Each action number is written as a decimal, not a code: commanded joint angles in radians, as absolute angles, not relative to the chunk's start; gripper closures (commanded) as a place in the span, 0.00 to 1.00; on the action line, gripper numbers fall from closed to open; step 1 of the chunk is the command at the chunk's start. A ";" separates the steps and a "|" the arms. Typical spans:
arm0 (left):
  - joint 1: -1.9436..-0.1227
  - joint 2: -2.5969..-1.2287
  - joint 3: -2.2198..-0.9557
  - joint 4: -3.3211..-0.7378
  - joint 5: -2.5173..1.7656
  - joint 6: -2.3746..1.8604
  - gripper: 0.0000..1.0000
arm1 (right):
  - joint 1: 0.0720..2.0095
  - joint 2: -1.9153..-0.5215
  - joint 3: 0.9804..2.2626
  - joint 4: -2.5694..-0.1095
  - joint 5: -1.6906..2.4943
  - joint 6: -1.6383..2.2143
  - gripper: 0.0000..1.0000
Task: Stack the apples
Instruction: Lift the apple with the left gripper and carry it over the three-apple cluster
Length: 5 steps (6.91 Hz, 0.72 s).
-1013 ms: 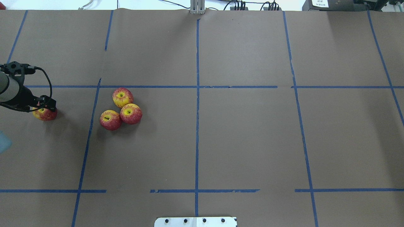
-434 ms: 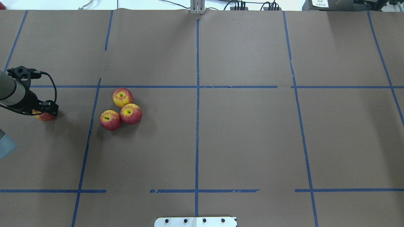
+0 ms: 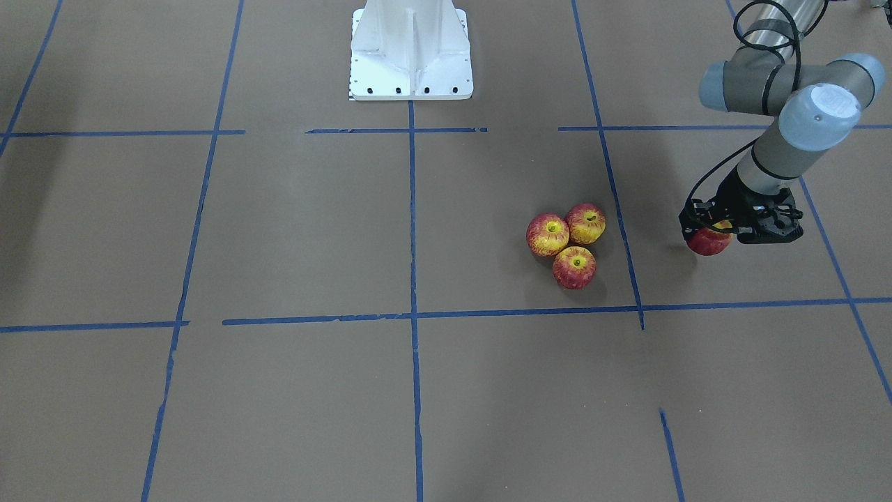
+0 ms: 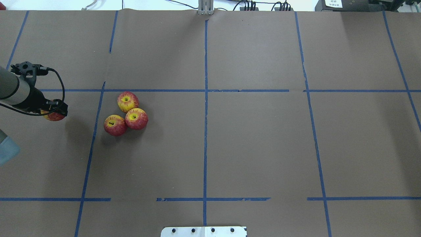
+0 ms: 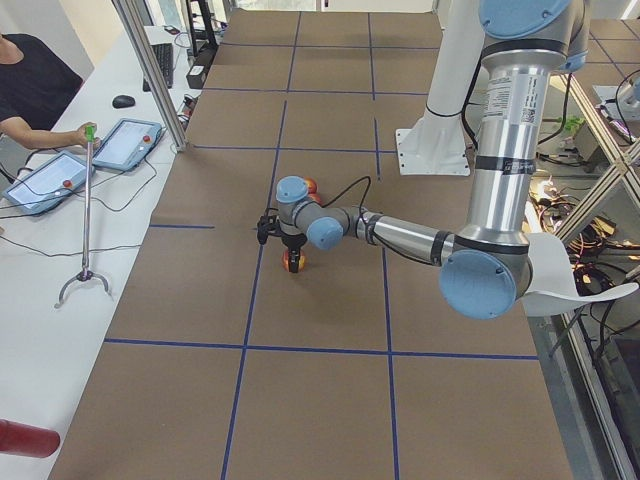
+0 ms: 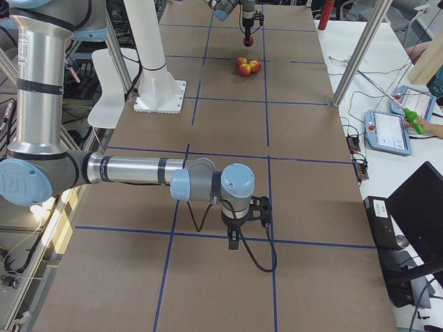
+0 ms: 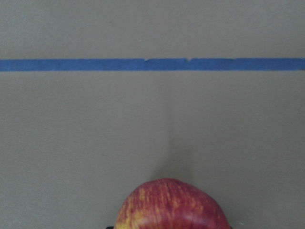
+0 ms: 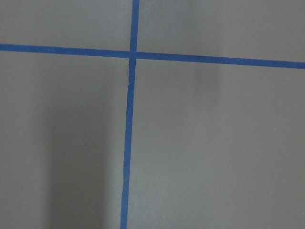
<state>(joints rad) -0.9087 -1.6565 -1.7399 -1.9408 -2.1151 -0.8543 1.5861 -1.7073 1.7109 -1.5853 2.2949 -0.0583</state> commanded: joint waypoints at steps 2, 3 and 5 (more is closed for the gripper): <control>-0.904 -1.814 -1.815 -1.905 -2.184 -1.085 1.00 | 1.586 -1.707 1.710 -1.586 2.295 -0.058 0.00; -0.870 -1.842 -1.803 -1.908 -2.186 -1.132 1.00 | 1.586 -1.707 1.710 -1.586 2.295 -0.058 0.00; -0.832 -1.894 -1.748 -1.910 -2.184 -1.144 1.00 | 1.586 -1.707 1.712 -1.585 2.296 -0.058 0.00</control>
<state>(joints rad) -0.8550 -1.8521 -1.7861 -1.9090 -2.1840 -1.1286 1.5861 -1.7073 1.7106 -1.5858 2.2952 -0.0583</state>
